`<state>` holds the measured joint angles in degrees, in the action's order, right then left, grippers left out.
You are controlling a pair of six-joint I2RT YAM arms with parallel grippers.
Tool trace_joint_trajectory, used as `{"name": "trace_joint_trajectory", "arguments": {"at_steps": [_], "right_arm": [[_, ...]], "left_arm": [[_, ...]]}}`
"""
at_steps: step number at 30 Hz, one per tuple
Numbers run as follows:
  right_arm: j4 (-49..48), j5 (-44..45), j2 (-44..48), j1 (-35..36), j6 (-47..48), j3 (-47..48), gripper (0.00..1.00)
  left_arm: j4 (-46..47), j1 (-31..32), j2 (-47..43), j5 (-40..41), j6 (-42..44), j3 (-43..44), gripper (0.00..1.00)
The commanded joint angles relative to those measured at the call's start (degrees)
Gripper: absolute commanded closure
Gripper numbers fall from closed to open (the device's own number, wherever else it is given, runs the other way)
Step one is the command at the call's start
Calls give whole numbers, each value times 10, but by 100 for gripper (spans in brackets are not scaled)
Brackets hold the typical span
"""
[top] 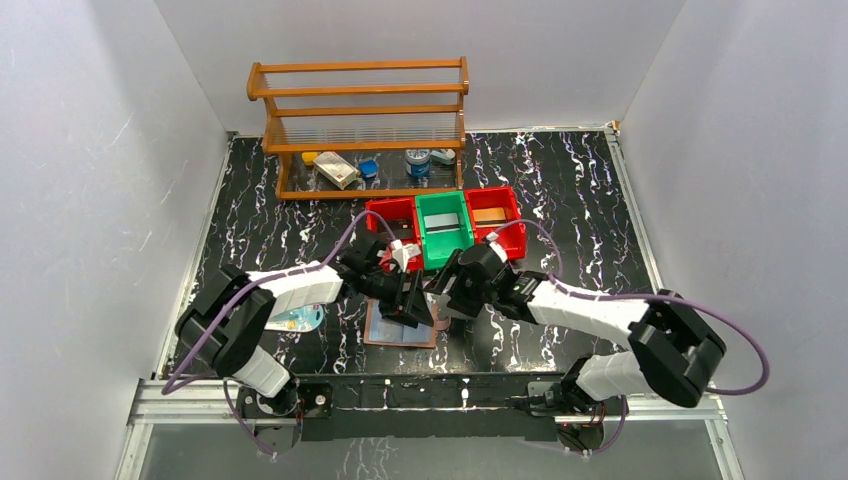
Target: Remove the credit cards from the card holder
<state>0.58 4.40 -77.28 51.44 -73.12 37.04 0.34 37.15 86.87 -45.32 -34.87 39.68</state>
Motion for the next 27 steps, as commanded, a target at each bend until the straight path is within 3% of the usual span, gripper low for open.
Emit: {"name": "trace_joint_trajectory", "arguments": {"at_steps": [1,6,12,19,27], "right_arm": [[90,111,56,1,-30,5,22],[42,112,90,0,-35,-29,23],[-19,85,99,1,2,-38,25],[-72,30,78,1,39,-26,28],[-115,-43,17,2,60,4,31]], "left_arm": [[5,26,23,0,-6,18,38],[-33,28,-27,59,3,21,37],[-153,27,-141,260,36,34,34],[-260,22,-220,458,13,24,31],[-290,14,-264,541,-37,1,2]]}}
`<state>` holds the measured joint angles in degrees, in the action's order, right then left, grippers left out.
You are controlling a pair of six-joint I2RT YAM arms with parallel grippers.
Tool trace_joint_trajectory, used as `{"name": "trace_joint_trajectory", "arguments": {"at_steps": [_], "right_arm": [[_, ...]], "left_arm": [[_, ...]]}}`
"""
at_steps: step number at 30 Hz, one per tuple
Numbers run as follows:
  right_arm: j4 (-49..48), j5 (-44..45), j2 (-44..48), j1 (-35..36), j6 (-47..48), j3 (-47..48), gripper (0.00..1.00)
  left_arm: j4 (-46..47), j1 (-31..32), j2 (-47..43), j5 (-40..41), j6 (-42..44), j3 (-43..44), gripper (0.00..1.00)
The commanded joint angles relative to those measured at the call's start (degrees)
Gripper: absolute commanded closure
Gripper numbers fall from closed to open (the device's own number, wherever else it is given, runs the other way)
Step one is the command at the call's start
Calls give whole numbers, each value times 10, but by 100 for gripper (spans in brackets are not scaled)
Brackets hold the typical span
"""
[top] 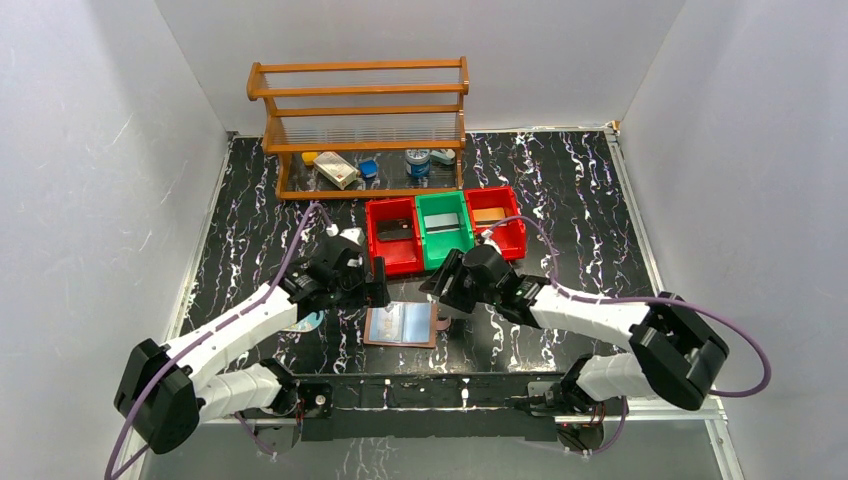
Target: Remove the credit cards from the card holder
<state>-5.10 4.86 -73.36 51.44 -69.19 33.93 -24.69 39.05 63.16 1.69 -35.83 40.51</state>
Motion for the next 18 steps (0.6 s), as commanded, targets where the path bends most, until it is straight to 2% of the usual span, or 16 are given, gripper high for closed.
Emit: {"name": "trace_joint_trajectory", "arguments": {"at_steps": [1,9,15,18], "right_arm": [[-65,-55,-30,3,23,38,31],[-70,-102,-110,22,35,86,36],[-66,-137,-178,38,34,125,43],[-32,-138,-204,43,32,146,45]], "left_arm": [[-43,-5,-31,78,-30,-7,2],[-59,-6,-59,123,-37,-5,2],[-44,-6,-74,93,-24,-13,2],[-34,-6,-80,79,-23,-19,2]]}}
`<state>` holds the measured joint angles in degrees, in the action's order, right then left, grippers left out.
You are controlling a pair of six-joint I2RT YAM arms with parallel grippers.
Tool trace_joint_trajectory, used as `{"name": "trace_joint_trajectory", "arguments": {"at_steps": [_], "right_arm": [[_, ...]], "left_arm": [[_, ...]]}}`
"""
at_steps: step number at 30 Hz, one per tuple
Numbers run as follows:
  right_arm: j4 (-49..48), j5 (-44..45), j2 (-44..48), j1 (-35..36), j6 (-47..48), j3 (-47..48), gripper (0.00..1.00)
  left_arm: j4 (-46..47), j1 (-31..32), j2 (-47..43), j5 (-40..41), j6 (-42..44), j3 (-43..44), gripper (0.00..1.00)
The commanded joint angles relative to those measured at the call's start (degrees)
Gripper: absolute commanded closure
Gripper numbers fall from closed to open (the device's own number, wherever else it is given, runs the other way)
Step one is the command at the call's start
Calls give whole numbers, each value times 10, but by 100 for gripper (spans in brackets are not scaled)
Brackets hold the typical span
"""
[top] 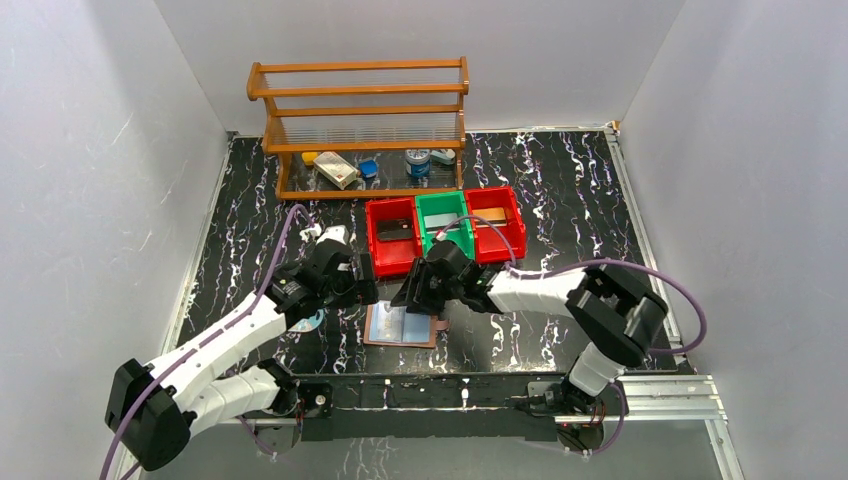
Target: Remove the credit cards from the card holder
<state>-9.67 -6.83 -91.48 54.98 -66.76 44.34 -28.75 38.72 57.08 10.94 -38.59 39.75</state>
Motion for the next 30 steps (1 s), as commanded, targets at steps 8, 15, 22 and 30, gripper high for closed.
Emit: {"name": "trace_joint_trajectory", "arguments": {"at_steps": [8,15,22,30], "right_arm": [[76,-17,-53,11,10,73,52],[117,-4,-62,13,14,80,54],[107,-17,-79,13,20,86,56],[130,-4,-103,12,28,98,61]], "left_arm": [[28,-3,-13,-45,6,-16,3],[44,-3,9,-85,23,-11,12],[59,-3,49,-140,39,-7,18],[43,-3,128,-169,51,6,35]]}}
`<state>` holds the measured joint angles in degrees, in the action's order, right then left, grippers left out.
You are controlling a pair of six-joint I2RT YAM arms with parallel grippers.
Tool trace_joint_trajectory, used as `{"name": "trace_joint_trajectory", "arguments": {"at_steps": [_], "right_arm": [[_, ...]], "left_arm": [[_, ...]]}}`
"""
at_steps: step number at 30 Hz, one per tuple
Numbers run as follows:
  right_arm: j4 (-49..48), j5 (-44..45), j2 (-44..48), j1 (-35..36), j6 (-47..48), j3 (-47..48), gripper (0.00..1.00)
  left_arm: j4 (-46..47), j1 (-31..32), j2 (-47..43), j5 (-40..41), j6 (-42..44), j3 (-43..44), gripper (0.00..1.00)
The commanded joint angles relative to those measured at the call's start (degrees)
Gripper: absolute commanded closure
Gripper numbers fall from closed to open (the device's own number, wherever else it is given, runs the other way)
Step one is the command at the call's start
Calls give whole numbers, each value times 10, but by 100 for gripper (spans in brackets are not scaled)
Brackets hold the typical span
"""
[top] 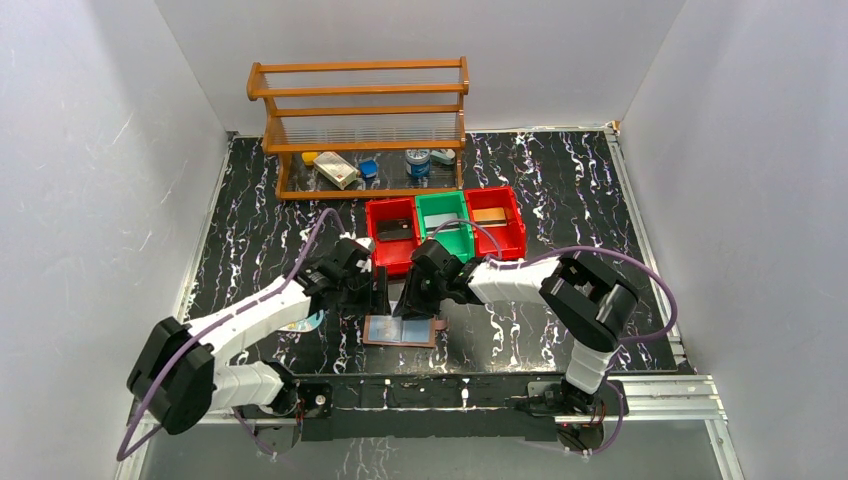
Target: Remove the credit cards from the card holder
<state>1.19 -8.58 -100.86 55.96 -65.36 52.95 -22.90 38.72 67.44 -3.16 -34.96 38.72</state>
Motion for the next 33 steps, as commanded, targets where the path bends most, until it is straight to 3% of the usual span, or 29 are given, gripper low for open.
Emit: {"name": "trace_joint_trajectory", "arguments": {"at_steps": [1,11,20,33], "right_arm": [[22,14,-9,2,14,11,61],[20,15,-9,3,13,11,65],[45,33,-12,3,23,19,66],[26,21,-5,3,28,16,81]], "left_arm": [[-17,-3,33,-33,17,18,37],[-23,-3,118,-79,49,49,44],[-54,-3,170,-55,52,54,57],[-67,-3,174,-30,55,43,66]]}}
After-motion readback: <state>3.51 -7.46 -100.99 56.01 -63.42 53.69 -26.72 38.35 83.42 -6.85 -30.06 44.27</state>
